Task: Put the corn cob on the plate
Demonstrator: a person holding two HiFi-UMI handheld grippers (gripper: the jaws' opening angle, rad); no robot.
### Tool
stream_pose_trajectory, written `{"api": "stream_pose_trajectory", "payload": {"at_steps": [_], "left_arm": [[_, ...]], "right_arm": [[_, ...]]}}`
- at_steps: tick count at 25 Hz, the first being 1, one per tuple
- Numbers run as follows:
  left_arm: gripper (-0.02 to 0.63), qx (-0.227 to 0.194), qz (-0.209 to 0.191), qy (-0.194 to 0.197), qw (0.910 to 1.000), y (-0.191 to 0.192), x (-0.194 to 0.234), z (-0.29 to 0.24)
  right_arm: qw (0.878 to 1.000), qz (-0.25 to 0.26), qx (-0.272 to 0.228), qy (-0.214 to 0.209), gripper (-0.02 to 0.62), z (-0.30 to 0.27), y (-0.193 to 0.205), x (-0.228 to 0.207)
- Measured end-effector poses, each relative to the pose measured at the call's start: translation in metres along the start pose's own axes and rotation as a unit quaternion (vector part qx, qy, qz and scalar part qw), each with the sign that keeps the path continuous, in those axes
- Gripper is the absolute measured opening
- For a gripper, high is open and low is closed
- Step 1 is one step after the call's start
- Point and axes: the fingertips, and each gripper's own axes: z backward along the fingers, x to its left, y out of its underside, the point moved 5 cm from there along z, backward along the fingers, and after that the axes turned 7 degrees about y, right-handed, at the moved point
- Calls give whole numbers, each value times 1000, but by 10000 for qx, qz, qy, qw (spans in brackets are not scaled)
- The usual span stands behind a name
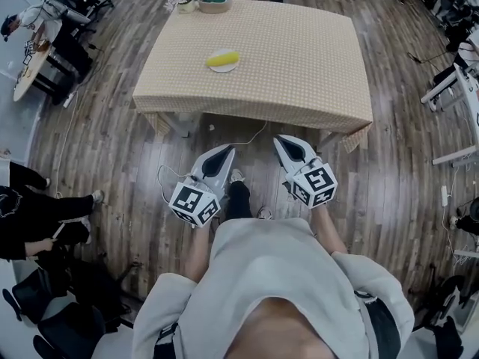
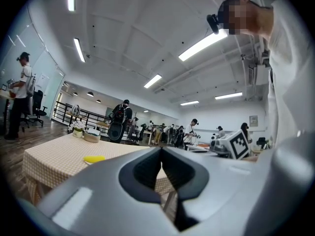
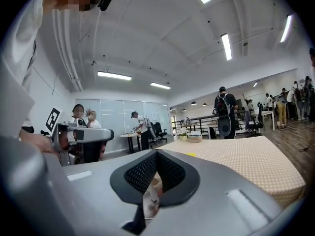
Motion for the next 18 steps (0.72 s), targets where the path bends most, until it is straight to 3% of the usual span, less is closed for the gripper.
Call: {"api": "stream_pose_trajectory", "payload": {"at_steps": [18], "left_arm": [[8,-101,-36,86,9999,-2,-6,6]], "right_arm": [[9995,294,-144,39,-3,1,-12,12]]}}
